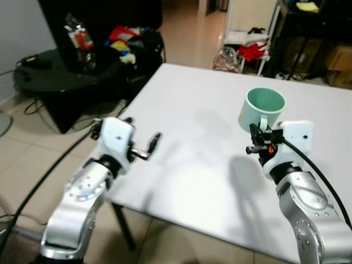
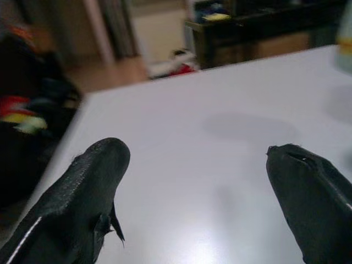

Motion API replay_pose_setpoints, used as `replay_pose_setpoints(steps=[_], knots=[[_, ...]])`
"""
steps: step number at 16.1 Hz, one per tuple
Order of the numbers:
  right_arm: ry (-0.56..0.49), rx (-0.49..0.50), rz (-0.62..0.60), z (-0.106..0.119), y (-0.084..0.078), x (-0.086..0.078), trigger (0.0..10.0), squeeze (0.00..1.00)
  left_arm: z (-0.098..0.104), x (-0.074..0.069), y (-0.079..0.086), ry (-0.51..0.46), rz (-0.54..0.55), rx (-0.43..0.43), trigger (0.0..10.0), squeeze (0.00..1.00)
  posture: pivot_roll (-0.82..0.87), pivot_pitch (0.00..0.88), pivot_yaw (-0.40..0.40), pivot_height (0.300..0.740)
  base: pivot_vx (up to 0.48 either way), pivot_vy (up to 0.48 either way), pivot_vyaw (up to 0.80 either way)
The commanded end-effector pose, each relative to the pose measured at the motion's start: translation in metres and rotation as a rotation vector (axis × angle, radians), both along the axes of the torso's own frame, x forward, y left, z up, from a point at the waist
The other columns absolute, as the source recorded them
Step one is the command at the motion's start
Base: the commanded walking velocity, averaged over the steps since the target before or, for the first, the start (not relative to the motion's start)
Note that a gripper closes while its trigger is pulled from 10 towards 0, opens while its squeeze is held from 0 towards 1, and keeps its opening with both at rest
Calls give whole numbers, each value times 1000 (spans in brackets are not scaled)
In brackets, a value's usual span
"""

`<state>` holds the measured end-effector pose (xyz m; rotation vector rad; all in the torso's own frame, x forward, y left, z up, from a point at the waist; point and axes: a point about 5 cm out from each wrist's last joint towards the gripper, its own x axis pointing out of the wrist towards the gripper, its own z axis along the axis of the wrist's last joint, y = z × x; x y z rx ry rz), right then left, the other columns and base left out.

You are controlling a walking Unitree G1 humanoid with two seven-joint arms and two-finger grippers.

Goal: Setting the table

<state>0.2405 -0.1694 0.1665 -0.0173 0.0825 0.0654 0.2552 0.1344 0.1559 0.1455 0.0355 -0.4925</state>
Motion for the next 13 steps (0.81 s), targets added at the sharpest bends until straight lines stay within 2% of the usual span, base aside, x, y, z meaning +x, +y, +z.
replay_pose_setpoints(steps=[1, 4, 7, 10, 12, 13], knots=[[-24, 3, 1, 5, 0, 0, 10000, 0, 2, -1, 3, 1, -4, 9, 10000, 0, 8, 0, 36, 740, 0, 0, 0], [-3, 11, 71, 0, 5, 6, 10000, 0, 0, -5, -8, 40, -118, -8, 10000, 0, 0, 0, 44, 740, 0, 0, 0], [10, 11, 143, -5, 10, 15, 10000, 0, -2, -4, -12, 61, -175, -4, 10000, 0, 0, 0, 46, 740, 0, 0, 0], [46, 28, 243, -28, 21, 34, 10000, 0, -4, -3, -13, 87, -235, 11, 10000, 0, 5, 0, 51, 740, 0, 0, 0], [67, 25, 326, -48, 32, 47, 10000, 0, -8, -9, -16, 123, -313, 34, 10000, 0, 15, 0, 47, 740, 0, 0, 0], [70, 20, 323, -52, 33, 50, 10000, 0, -10, -11, -18, 134, -330, 34, 10000, 0, 21, 0, 43, 740, 0, 0, 0]])
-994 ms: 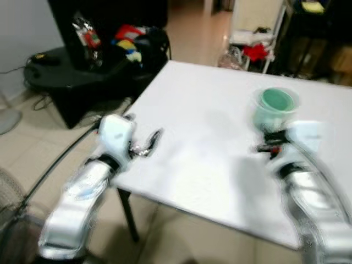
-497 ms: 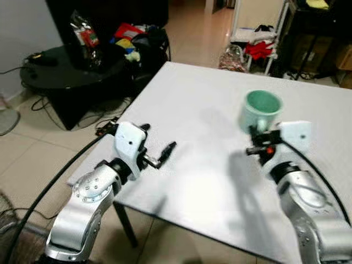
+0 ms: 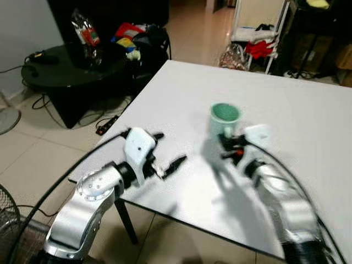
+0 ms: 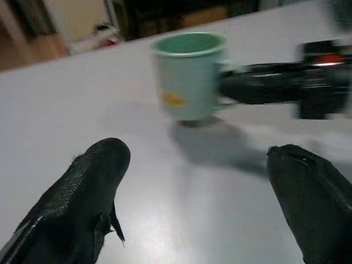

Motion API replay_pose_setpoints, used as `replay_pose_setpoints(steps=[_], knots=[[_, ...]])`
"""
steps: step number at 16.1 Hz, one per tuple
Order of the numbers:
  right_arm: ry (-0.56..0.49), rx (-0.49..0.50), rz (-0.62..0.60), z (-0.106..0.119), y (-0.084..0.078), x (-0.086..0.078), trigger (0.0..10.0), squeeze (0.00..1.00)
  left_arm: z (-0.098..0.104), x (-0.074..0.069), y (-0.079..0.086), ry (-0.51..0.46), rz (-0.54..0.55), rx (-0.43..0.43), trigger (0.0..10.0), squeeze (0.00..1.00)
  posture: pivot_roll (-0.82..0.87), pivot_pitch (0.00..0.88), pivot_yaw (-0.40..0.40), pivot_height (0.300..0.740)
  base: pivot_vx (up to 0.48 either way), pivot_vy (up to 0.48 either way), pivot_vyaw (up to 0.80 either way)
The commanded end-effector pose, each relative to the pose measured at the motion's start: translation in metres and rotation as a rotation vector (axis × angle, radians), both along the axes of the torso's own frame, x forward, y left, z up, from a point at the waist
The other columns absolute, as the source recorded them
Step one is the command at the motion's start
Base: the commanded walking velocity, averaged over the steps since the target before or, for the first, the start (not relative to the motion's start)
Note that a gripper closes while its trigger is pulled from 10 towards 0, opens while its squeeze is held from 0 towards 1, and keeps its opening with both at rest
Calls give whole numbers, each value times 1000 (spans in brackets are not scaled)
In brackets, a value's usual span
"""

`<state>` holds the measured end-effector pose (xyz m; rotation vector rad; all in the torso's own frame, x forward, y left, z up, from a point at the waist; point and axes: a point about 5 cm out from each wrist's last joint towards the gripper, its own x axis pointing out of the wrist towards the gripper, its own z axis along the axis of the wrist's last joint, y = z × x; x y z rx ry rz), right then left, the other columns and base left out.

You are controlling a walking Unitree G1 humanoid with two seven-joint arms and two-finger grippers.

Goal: Setting the table

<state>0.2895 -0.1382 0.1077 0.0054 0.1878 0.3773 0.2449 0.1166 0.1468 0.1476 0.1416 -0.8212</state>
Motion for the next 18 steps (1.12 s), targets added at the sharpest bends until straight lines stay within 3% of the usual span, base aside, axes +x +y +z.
replay_pose_setpoints(steps=[1, 6, 10, 11, 16, 18], knots=[[-39, -1, 8, 0, 2, 7, 10000, 0, -3, -4, -2, 25, -35, 12, 10000, 0, 26, 0, 41, 740, 0, 0, 0], [-67, -34, 52, -14, 3, 23, 10000, 0, -5, -11, -1, 53, -82, 23, 10000, 0, 40, 0, 35, 740, 0, 0, 0], [-51, -18, 51, -24, -1, 24, 10000, 0, -7, -12, -3, 66, -90, 27, 10000, 0, 35, 0, 39, 740, 0, 0, 0], [-57, -15, 41, -27, -3, 25, 10000, 1000, -7, -13, -4, 70, -98, 27, 10000, 0, 35, 0, 40, 740, 0, 0, 0], [-93, 43, 47, -18, -4, 24, 10000, 1000, -6, -14, -4, 72, -104, 19, 10000, 0, 32, 0, 42, 740, 0, 0, 0], [-92, 33, 103, -15, -3, 12, 10000, 1000, -6, -13, -4, 68, -98, 18, 10000, 0, 33, 0, 42, 740, 0, 0, 0]])
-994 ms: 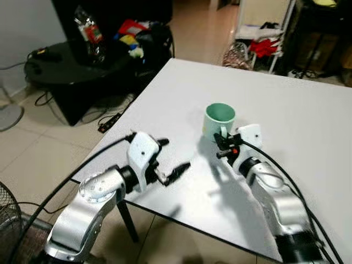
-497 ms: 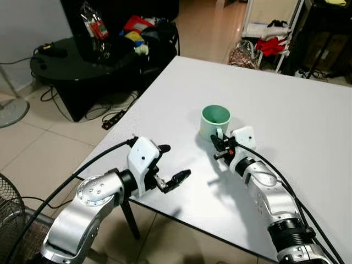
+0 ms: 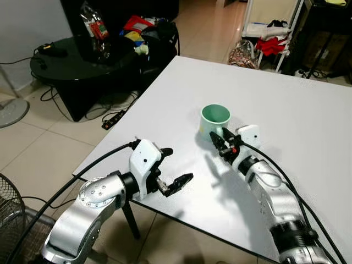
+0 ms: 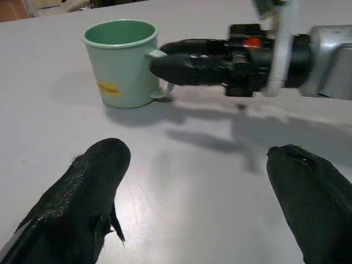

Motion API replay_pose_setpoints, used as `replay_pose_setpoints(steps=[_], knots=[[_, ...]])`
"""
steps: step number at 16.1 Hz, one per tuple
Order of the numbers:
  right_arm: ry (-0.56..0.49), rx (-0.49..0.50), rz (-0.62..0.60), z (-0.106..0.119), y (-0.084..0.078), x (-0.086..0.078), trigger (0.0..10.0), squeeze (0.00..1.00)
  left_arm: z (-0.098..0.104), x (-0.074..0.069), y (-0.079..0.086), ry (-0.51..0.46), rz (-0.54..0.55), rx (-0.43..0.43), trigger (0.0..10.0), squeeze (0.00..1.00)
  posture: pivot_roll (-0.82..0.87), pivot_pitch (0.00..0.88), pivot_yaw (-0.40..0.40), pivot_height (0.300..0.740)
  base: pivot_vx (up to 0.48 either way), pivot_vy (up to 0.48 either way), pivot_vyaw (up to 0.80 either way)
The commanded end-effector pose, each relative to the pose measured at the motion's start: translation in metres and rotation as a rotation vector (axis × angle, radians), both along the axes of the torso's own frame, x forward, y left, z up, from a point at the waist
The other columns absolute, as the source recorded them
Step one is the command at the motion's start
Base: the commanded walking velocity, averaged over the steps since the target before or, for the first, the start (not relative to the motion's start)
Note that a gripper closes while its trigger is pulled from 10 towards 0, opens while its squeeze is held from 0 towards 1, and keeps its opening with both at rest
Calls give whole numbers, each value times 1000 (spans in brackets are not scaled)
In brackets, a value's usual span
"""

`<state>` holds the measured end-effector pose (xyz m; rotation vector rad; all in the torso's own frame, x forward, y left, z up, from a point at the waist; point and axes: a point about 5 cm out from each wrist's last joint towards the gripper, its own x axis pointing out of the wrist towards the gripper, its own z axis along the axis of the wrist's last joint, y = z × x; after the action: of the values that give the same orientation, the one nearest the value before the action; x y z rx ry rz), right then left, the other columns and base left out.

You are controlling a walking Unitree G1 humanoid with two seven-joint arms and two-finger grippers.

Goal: Setting the table

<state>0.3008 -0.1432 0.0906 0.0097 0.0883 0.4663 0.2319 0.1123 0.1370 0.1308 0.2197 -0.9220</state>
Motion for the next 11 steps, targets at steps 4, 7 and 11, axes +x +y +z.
replay_pose_setpoints(steps=[4, 7, 11], knots=[[-3, -9, 31, 21, -12, -43, 10000, 1000, 4, -2, 9, -42, 89, -5, 10000, 0, 27, 0, 43, 740, 0, 0, 0], [-15, -1, -58, 35, -22, -66, 10000, 1000, 7, 3, 22, -90, 239, -26, 10000, 0, 16, 0, 46, 740, 0, 0, 0], [-1, -14, -202, 49, -25, -85, 10000, 0, 7, 3, 37, -141, 474, -43, 10000, 0, 27, 0, 20, 740, 0, -97, 0]])
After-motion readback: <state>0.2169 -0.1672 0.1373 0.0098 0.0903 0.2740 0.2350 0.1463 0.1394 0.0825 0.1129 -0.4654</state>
